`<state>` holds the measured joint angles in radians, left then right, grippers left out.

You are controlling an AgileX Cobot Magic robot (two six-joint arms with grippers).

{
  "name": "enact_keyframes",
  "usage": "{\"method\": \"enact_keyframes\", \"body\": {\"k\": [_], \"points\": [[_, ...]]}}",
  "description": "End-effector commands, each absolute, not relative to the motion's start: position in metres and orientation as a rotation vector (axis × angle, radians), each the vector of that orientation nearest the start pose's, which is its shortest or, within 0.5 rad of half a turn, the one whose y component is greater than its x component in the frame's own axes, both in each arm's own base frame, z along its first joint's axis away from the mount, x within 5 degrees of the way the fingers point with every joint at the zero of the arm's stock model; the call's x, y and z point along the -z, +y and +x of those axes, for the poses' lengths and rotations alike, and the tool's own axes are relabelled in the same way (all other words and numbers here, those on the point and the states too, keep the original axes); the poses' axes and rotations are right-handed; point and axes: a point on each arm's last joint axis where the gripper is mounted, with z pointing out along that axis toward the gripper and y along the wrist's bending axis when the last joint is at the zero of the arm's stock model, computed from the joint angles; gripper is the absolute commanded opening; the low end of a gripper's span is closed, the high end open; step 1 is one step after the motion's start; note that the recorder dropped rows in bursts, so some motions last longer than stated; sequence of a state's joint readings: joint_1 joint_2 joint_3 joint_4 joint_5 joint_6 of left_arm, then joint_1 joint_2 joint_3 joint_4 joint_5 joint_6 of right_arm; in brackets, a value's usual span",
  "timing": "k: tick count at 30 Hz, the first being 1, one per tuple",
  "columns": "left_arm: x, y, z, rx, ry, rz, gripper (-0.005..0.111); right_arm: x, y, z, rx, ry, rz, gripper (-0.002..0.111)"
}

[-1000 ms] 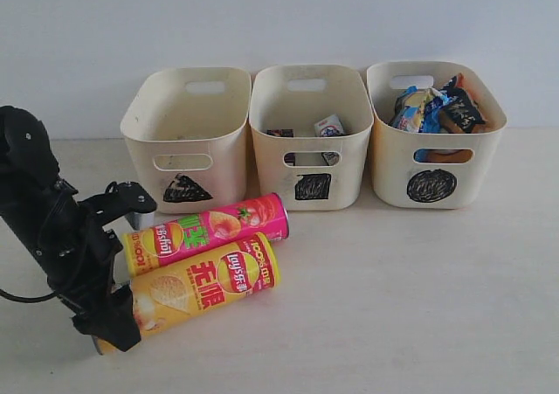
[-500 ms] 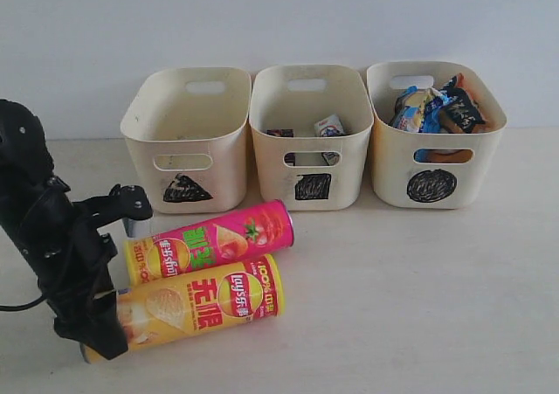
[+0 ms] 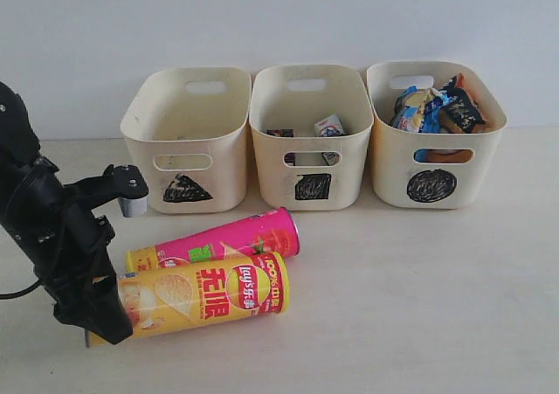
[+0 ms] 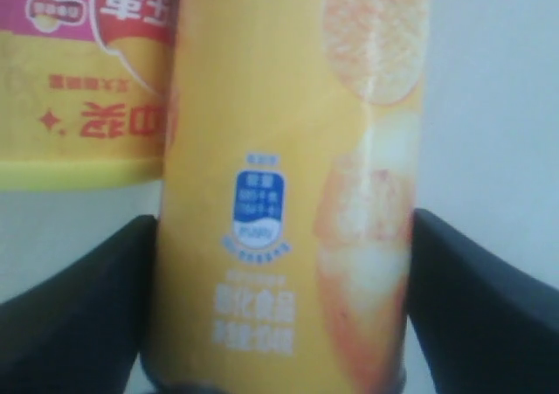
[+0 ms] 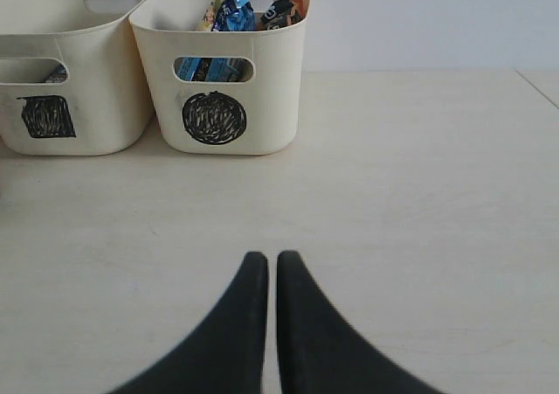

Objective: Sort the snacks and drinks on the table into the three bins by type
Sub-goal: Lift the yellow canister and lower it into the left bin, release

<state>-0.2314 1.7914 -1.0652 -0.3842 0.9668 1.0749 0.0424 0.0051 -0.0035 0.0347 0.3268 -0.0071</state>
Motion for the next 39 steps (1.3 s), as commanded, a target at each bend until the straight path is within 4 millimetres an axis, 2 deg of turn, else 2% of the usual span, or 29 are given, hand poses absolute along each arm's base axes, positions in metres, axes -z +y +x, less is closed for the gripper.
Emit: {"method": "enact_keyframes", "body": {"k": [1, 9, 13, 16, 19, 23, 29, 34, 39], "points": [[-0.176, -0.101, 0.299, 0.445, 2.574, 1.539, 0.004, -0.184, 0.003, 0.054, -0.055, 1.805, -0.026, 0.001], [-0.176, -0.101, 0.299, 0.448, 2.571, 1.549, 0.004, -0.184, 0.003, 0.054, -0.056, 1.805, -0.024, 0.001], [-0.182, -0.101, 0.294, 0.473, 2.554, 1.585, 0.004, -0.184, 0.003, 0.054, -0.056, 1.805, -0.024, 0.001], [-0.197, -0.105, 0.289, 0.528, 2.485, 1.604, 0.004, -0.184, 0.003, 0.054, -0.055, 1.805, -0.026, 0.001], [-0.218, -0.111, 0.282, 0.607, 2.34, 1.62, 0.004, -0.184, 0.003, 0.054, -0.055, 1.805, -0.026, 0.001], [-0.257, -0.113, 0.28, 0.588, 2.174, 1.559, 0.004, -0.184, 0.003, 0.054, -0.056, 1.805, -0.024, 0.001], [-0.295, -0.095, 0.314, 0.323, 2.092, 1.208, 0.004, -0.184, 0.003, 0.054, -0.056, 1.805, -0.024, 0.001], [-0.311, -0.094, 0.348, 0.259, 2.078, 0.944, 0.004, -0.184, 0.003, 0.054, -0.054, 1.805, -0.027, 0.001], [-0.315, -0.094, 0.385, 0.245, 2.062, 0.726, 0.004, -0.184, 0.003, 0.054, -0.056, 1.805, -0.025, 0.001]]}}
